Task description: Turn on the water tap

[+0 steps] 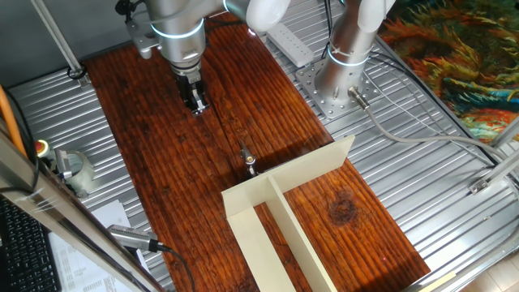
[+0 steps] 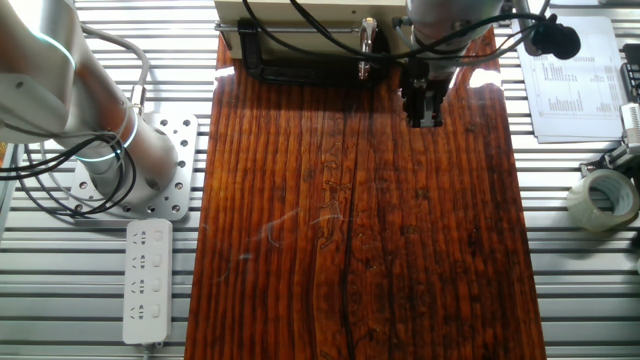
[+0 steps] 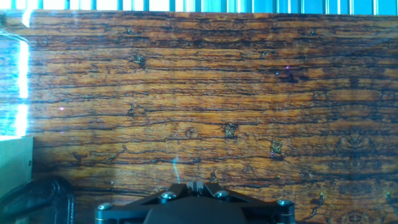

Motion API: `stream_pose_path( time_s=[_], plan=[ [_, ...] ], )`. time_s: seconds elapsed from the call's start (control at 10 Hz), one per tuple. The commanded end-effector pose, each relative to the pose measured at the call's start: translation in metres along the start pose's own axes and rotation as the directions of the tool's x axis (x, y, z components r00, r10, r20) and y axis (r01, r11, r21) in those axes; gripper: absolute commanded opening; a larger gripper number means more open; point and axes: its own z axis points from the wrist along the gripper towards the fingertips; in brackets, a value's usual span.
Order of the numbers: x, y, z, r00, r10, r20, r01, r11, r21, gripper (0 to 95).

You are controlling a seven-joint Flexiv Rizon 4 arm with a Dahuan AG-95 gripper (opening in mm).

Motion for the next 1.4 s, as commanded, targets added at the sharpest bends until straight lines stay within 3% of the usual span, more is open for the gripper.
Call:
stream_pose_path(
  time_s=[0.1, 1.4],
  plan=[
    [-0.0004, 0.0002, 0.0, 1.0, -0.002, -0.001, 0.002, 1.0, 0.0, 0.0],
    [-0.0004, 0.0002, 0.0, 1.0, -0.014, -0.003, 0.014, 1.0, 0.001, 0.0]
  ],
)
